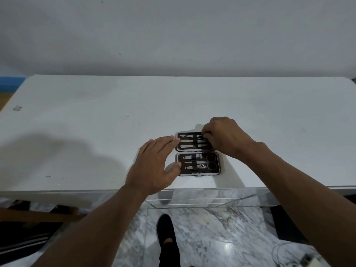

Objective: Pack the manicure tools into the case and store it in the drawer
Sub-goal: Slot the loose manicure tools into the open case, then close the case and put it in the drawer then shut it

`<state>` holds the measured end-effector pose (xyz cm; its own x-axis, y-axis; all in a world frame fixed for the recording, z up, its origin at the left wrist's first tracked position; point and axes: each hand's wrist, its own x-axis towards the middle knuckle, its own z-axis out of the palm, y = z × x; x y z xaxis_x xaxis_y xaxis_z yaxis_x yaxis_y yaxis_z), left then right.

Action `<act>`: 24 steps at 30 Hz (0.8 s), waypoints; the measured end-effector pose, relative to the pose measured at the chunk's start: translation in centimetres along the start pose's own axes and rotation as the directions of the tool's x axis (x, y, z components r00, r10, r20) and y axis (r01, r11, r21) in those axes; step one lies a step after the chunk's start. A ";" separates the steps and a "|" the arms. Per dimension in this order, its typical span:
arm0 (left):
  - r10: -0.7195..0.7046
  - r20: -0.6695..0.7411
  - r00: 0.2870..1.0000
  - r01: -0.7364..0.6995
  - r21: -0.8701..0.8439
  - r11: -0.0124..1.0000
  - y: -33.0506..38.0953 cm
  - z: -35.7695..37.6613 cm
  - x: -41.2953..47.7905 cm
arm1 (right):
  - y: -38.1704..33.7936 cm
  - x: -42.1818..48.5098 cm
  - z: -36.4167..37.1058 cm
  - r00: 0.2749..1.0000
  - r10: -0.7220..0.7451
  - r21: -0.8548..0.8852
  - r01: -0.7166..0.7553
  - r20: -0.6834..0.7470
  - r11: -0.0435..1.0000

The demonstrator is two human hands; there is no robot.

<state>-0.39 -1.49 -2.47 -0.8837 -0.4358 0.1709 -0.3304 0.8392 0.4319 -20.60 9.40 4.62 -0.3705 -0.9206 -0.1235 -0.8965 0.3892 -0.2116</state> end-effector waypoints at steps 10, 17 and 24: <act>0.004 0.012 1.000 -0.004 0.012 1.000 -0.2 0.2 0.1 | 1.4 -1.0 -0.4 0.975 0.218 0.165 -0.207 -0.052 0.964; 0.010 0.015 1.000 -0.010 0.003 1.000 -0.2 0.0 0.1 | 0.9 -1.8 0.5 0.914 0.397 0.388 -0.395 0.078 0.833; 0.006 0.031 0.999 -0.005 -0.016 1.000 0.0 -0.2 0.1 | -0.2 -3.8 0.1 0.856 0.431 0.507 -0.516 0.285 0.690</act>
<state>-0.39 -1.59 -2.30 -0.8955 -0.4207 0.1453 -0.3207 0.8363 0.4447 -18.99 12.87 4.98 -0.6342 -0.6113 -0.4734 -0.3043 0.7602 -0.5740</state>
